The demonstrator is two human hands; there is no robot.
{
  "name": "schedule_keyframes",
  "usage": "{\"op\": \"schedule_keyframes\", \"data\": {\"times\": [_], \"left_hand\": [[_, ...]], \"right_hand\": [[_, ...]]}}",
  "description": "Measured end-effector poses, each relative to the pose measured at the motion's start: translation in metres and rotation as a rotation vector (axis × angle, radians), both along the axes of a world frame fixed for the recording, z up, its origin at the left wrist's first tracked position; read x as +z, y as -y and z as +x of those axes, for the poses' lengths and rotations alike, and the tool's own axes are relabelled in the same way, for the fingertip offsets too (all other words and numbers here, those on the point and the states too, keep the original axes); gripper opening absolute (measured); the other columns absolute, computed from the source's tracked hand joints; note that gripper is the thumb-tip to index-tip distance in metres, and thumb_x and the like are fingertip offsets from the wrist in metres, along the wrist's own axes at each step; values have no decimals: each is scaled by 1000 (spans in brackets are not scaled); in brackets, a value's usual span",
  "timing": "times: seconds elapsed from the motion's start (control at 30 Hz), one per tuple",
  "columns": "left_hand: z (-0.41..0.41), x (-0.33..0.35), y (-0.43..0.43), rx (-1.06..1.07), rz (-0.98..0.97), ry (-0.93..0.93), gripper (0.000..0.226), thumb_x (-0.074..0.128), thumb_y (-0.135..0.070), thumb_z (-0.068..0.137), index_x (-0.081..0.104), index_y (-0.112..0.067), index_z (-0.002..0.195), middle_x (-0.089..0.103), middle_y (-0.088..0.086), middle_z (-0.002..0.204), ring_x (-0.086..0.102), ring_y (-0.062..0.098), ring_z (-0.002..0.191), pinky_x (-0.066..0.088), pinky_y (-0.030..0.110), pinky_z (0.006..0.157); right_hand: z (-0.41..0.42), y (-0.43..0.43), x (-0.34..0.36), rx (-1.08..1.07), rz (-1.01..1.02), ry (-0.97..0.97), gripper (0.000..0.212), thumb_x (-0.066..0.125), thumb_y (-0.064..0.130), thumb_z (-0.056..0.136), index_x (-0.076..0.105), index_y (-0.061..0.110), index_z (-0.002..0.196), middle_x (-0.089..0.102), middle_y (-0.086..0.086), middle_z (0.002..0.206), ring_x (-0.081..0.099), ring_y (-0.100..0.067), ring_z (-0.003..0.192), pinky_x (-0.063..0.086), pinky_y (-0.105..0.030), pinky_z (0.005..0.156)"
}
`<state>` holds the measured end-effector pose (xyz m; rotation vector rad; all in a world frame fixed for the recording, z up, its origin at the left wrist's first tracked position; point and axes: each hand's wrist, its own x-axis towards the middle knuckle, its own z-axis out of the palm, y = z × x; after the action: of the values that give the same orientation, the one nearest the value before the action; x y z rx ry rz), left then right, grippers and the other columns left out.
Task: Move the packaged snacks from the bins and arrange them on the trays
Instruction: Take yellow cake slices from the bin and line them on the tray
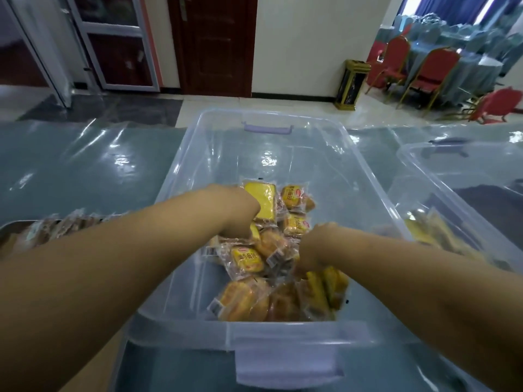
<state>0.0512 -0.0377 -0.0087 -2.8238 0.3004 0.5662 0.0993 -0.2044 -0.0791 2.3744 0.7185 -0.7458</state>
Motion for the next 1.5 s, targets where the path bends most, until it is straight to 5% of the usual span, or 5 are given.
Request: {"op": "schedule_keyframes", "data": {"times": [0.13,0.4,0.57,0.8,1.5], "left_hand": [[18,-2,-7,60,29,-31,41,55,-45,89,52,-18,121,56,2,120,54,25,105,46,36,80],[33,-19,-13,77,32,-48,42,55,-45,89,52,-17,120,56,2,120,54,24,104,46,37,81],[33,-26,-20,107,19,-59,42,57,-44,89,53,-15,120,57,4,118,53,23,99,43,33,76],[45,-21,-24,139,29,-73,46,54,-38,92,49,-9,127,54,9,127,51,28,113,39,32,81],[152,-95,-26,318,-248,34,68,67,-43,82,40,-6,132,47,15,135,46,33,120,39,35,94]], "right_hand": [[2,-3,-24,-85,-58,8,52,44,39,89,43,8,131,31,-25,138,27,-49,126,38,-57,97],[-2,-9,-33,-206,93,-6,54,48,44,83,44,19,130,24,-20,138,46,-37,107,50,-44,82],[-11,-17,-7,-61,61,-15,32,44,24,93,53,5,116,47,-14,91,49,-29,97,35,-45,98],[15,-17,59,-197,402,75,25,57,15,83,40,15,64,44,-2,68,41,-12,56,40,-22,55],[100,-17,58,-350,921,292,25,48,4,84,54,12,107,40,-9,115,51,-28,78,46,-37,67]]}}
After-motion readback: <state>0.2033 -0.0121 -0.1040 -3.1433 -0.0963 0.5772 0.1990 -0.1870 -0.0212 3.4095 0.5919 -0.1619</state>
